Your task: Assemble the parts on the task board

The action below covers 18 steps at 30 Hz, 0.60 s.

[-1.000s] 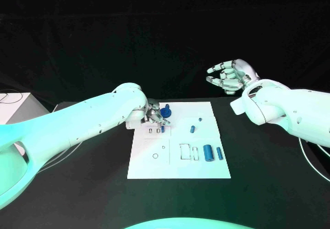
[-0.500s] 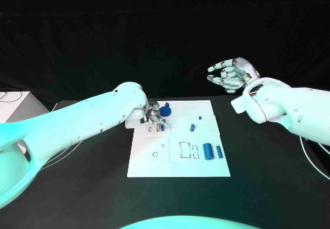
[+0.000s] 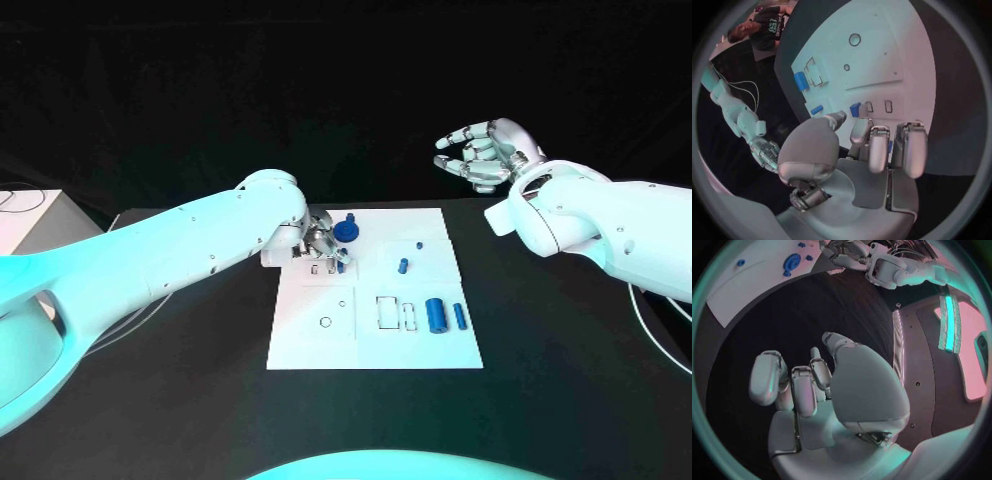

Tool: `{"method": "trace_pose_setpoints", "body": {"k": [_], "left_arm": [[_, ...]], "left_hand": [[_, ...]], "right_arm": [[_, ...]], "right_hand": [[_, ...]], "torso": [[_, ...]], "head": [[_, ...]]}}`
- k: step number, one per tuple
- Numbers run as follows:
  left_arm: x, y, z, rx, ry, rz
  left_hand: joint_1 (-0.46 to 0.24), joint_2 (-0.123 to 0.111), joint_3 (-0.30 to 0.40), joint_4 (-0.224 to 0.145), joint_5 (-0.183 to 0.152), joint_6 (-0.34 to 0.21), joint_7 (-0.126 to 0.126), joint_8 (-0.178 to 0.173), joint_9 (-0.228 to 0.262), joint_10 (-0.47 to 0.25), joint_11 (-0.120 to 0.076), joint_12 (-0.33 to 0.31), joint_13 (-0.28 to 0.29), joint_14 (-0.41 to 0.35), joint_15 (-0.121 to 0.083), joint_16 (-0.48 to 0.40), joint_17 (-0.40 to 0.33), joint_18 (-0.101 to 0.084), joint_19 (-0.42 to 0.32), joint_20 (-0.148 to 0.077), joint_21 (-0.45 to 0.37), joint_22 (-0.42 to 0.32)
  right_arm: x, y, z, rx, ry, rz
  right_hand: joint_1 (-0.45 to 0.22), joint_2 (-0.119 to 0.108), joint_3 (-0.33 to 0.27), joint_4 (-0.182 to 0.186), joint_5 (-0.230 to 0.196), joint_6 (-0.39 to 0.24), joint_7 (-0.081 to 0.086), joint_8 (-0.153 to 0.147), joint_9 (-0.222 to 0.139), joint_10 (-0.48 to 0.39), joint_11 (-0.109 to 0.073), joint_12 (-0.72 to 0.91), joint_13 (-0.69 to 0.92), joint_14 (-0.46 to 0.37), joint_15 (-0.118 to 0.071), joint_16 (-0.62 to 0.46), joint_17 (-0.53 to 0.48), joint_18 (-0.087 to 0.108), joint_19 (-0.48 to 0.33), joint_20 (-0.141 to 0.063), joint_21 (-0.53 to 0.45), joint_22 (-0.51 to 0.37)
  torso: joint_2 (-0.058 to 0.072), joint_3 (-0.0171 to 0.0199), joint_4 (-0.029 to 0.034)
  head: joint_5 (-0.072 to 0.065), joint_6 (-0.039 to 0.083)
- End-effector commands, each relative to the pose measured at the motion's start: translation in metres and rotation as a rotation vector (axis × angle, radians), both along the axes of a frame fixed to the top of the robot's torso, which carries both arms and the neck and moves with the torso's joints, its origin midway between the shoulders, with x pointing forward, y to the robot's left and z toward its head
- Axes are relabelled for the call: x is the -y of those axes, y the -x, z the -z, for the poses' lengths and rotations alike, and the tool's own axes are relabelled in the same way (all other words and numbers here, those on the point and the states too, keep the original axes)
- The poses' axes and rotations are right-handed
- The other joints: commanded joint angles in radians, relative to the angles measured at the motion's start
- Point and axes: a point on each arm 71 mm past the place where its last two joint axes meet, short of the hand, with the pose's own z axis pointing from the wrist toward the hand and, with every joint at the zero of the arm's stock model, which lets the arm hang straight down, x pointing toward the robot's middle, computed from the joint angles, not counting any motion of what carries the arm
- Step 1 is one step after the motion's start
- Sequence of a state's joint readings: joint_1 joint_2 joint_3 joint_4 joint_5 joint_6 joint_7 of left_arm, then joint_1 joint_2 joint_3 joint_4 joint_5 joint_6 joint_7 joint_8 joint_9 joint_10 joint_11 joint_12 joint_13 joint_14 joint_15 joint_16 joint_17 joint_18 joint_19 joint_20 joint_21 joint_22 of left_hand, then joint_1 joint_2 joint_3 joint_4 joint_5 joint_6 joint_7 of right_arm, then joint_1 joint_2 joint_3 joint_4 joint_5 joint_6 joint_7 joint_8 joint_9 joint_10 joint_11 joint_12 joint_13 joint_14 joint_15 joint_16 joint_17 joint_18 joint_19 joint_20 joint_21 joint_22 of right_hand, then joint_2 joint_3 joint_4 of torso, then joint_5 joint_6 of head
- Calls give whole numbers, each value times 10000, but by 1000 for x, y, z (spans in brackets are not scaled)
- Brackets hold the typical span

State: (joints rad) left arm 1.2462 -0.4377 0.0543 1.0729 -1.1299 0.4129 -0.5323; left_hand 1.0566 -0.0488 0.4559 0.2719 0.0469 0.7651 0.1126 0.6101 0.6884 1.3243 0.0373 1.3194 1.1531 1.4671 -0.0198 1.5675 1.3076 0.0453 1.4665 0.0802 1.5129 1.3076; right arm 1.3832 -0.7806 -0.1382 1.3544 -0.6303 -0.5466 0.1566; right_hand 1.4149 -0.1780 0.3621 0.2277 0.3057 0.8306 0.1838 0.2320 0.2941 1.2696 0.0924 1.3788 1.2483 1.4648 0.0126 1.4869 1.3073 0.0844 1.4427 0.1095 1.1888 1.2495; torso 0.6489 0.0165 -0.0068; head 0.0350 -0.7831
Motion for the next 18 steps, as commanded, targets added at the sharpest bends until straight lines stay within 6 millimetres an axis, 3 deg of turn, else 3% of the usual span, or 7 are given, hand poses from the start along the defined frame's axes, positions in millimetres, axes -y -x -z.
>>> {"method": "trace_pose_setpoints", "body": {"k": [1, 18], "left_arm": [[2, 0, 0, -134, 106, -4], [6, -2, 2, -141, 368, -132]], "left_hand": [[-34, -194, 286, -32, 23, -6, -12, 76, 160, -1, -27, 25, 13, 1037, -90, 33, 2632, -139, 339, -108, -25, 1147], [-531, -528, 796, 56, 15, -44, -13, 219, 553, -32, -28, 9, -8, 1037, -96, 33, 2632, -134, 328, -125, -43, 1125]], "right_arm": [[-2, 1, 0, 24, 97, -173], [-4, 1, -1, 81, 174, -235]], "right_hand": [[-19, -113, 56, -12, 29, -93, -9, 42, -11, -80, 22, -38, -13, 678, -18, -51, 1105, 46, -77, -17, -45, -10], [-27, -122, 74, -16, 54, -100, -7, 47, -11, -91, 23, -45, -25, 671, -17, -67, 1078, 50, -84, -16, -65, -25]], "torso": [[0, -3, -3], [-11, 1, 1]], "head": [[-1, -39], [-15, -103]]}}
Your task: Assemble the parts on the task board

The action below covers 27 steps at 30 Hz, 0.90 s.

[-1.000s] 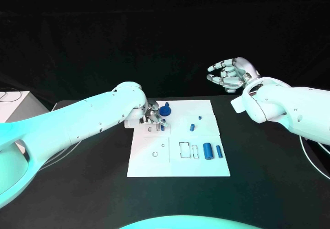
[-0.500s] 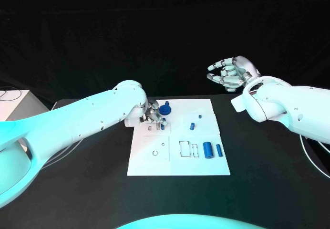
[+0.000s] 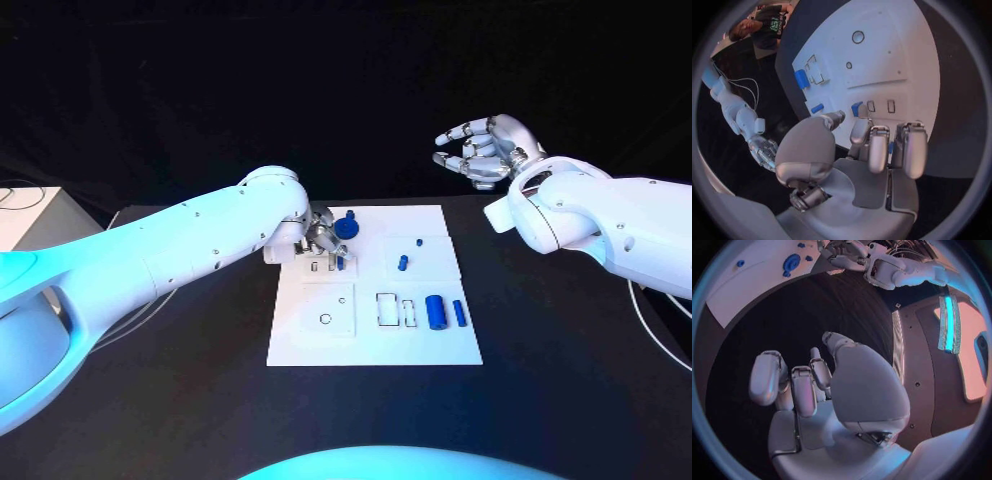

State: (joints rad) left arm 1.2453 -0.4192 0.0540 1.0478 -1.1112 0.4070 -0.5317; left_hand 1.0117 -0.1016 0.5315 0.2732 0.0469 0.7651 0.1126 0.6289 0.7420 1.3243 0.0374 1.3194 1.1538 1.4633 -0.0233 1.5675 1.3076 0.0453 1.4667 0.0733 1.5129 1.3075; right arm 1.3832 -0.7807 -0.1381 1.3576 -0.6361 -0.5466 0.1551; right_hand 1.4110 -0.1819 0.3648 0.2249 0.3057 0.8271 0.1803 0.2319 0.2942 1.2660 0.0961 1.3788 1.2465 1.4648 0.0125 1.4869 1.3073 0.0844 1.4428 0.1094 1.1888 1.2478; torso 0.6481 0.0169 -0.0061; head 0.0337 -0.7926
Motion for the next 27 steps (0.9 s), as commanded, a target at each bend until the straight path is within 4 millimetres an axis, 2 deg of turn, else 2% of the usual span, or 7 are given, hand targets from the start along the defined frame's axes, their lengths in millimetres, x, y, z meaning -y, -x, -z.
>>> {"method": "trace_pose_setpoints", "body": {"k": [1, 10, 27], "left_arm": [[3, 0, 0, -60, 216, 2], [0, -2, 2, -185, 190, -55], [-1, -3, 6, -339, 215, -167]], "left_hand": [[-106, -8, 35, 54, 15, -44, -14, 35, 28, -36, -29, 4, -22, 1075, -60, 33, 2632, -132, 320, -56, -48, 1115], [-135, -16, 30, 65, 15, -43, -15, 41, 43, -40, -29, 0, -26, 1075, -60, 33, 2632, -134, 322, -56, -46, 1121], [-127, 9, 64, 42, 18, -25, -28, 67, 79, -48, -38, -7, -36, 1075, -63, 33, 2632, -129, 312, -55, -55, 1100]], "right_arm": [[-3, 0, 0, 67, 137, -201], [-3, 1, -1, 70, 144, -207], [-4, 1, -1, 60, 136, -237]], "right_hand": [[12, -82, 46, 11, 55, -65, 28, 48, -11, -55, -14, -45, -8, 671, -17, -67, 1079, 50, -84, -16, -66, -8], [12, -82, 46, 11, 55, -65, 28, 48, -11, -55, -14, -45, -8, 671, -17, -67, 1079, 50, -84, -16, -66, -8], [12, -82, 46, 11, 55, -65, 28, 48, -11, -55, -14, -45, -8, 671, -17, -67, 1079, 50, -84, -16, -66, -8]], "torso": [[-3, -5, -1], [-6, 4, 8], [-1, -2, 6]], "head": [[-6, -14], [-14, -49], [-33, -119]]}}
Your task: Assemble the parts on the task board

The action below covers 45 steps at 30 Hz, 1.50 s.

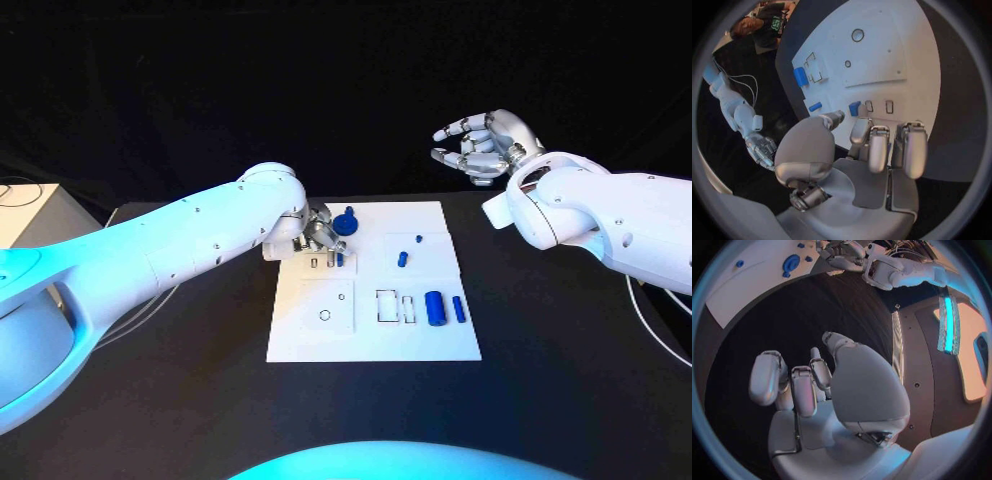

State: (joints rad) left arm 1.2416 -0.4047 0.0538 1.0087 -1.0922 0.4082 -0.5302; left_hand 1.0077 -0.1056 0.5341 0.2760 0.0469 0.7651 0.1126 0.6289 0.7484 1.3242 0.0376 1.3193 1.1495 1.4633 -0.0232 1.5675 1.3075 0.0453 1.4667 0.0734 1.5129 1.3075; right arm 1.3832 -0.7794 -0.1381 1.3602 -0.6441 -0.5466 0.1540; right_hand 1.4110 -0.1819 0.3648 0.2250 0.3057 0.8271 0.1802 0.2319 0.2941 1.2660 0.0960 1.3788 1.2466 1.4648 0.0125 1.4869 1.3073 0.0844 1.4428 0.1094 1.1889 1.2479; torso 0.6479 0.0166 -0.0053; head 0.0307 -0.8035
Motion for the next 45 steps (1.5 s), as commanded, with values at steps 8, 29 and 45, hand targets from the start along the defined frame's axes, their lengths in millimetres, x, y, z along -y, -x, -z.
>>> {"method": "trace_pose_setpoints", "body": {"k": [8, 29, 45], "left_arm": [[3, 1, 4, -247, 209, 53], [3, 1, 7, -320, 310, -25], [3, 0, 9, -409, 374, -122]], "left_hand": [[-58, 59, 73, -28, 18, -25, -35, 81, 47, -50, -46, -8, 7, 1075, -69, 33, 2633, -128, 309, -59, -58, 1096], [63, 84, 220, -199, 19, -49, -52, 122, 161, -71, -62, -26, -13, 1075, -84, 33, 2633, -125, 302, -70, -66, 1083], [117, 177, 341, -275, 19, -64, -60, 137, 225, -85, -70, -41, -31, 1075, -92, 33, 2633, -123, 297, -78, -72, 1075]], "right_arm": [[-3, 1, 0, 28, 79, -197], [-5, 1, 0, 34, 84, -228], [-6, 1, -1, 35, 81, -252]], "right_hand": [[12, -83, 47, 11, 55, -65, 28, 48, -11, -56, -13, -45, -9, 671, -17, -68, 1079, 50, -84, -16, -66, -9], [-20, -102, 119, -7, 85, -86, 32, 73, -11, -53, -10, -43, -15, 669, -14, -73, 1073, 49, -82, -14, -67, -2], [-20, -102, 119, -7, 85, -86, 32, 73, -11, -53, -10, -43, -15, 669, -14, -73, 1073, 49, -82, -14, -67, -2]], "torso": [[9, -5, -4], [-5, -2, -1], [-3, 0, -1]], "head": [[-8, -56], [-8, -124], [0, -150]]}}
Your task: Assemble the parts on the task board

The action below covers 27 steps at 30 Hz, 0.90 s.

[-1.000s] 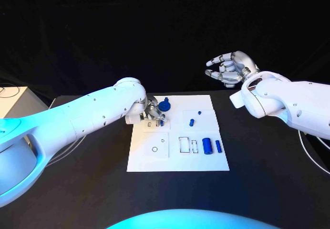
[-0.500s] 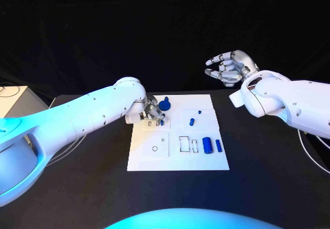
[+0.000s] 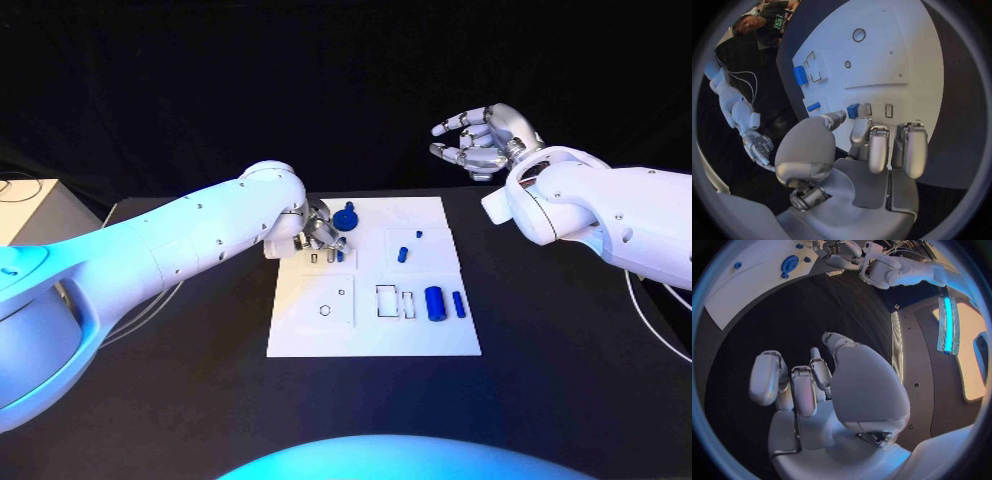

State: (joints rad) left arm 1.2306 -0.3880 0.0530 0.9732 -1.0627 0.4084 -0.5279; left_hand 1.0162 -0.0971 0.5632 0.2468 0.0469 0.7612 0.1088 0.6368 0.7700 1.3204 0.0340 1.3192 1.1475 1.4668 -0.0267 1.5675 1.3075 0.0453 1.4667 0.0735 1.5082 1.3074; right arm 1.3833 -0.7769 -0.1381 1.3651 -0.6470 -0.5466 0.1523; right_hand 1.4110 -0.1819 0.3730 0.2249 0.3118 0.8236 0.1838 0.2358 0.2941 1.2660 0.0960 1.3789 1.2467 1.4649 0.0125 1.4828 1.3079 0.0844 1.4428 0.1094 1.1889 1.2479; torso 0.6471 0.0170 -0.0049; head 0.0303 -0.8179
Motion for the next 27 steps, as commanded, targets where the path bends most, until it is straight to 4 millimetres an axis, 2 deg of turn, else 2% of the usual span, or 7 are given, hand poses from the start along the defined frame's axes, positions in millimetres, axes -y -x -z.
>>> {"method": "trace_pose_setpoints", "body": {"k": [1, 14, 17, 20, 27], "left_arm": [[4, 1, 1, -120, 194, 103], [3, 0, 3, -159, 229, 26], [3, 0, 3, -182, 251, 20], [3, 0, 4, -205, 286, -4], [3, 0, 4, -265, 394, -66]], "left_hand": [[32, 91, 50, 17, 19, -25, -22, 58, 9, -47, -34, -40, -11, 1039, -57, 33, 2633, -123, 297, -79, -25, 1075], [38, 103, 70, 4, 19, -30, -22, 59, 20, -54, -35, -47, -20, 1039, -58, 33, 2633, -123, 297, -81, -25, 1076], [90, 203, 187, -62, 20, -43, -32, 66, 67, -62, -44, -57, -31, 1039, -63, 33, 2633, -122, 297, -86, -27, 1075], [305, 335, 483, -339, 21, -93, -56, 71, 158, -68, -70, -67, -38, 1039, -86, 33, 2633, -122, 297, -102, -28, 1078], [704, 435, 1236, -1020, 23, -170, -85, 80, 340, -148, -104, -166, -157, 1039, -119, 33, 2633, -120, 292, -136, -37, 1073]], "right_arm": [[-3, 1, 0, 36, 74, -185], [-4, 1, -1, 33, 73, -220], [-4, 1, -1, 32, 73, -229], [-4, 1, -1, 29, 75, -238], [-5, 1, 0, 20, 88, -252]], "right_hand": [[-20, -102, 37, -6, 23, -51, -4, 34, -11, -54, -10, -43, -16, 669, -14, -32, 1068, 49, -82, -14, -67, -2], [-20, -102, 37, -6, 23, -51, -4, 34, -11, -54, -10, -43, -16, 669, -14, -32, 1068, 49, -82, -14, -67, -2], [-20, -102, 37, -6, 23, -51, -4, 34, -11, -54, -10, -43, -16, 669, -14, -32, 1068, 49, -82, -14, -67, -2], [-20, -102, 37, -6, 23, -51, -4, 34, -11, -54, -10, -43, -16, 669, -14, -32, 1068, 49, -82, -14, -67, -2], [-20, -102, 37, -6, 23, -51, -4, 34, -11, -54, -10, -43, -16, 669, -14, -32, 1068, 49, -82, -14, -67, -2]], "torso": [[9, -3, -5], [4, -4, 3], [5, -5, 0], [7, -5, 2], [0, 2, 9]], "head": [[7, -9], [3, -32], [1, -41], [0, -51], [-2, -62]]}}
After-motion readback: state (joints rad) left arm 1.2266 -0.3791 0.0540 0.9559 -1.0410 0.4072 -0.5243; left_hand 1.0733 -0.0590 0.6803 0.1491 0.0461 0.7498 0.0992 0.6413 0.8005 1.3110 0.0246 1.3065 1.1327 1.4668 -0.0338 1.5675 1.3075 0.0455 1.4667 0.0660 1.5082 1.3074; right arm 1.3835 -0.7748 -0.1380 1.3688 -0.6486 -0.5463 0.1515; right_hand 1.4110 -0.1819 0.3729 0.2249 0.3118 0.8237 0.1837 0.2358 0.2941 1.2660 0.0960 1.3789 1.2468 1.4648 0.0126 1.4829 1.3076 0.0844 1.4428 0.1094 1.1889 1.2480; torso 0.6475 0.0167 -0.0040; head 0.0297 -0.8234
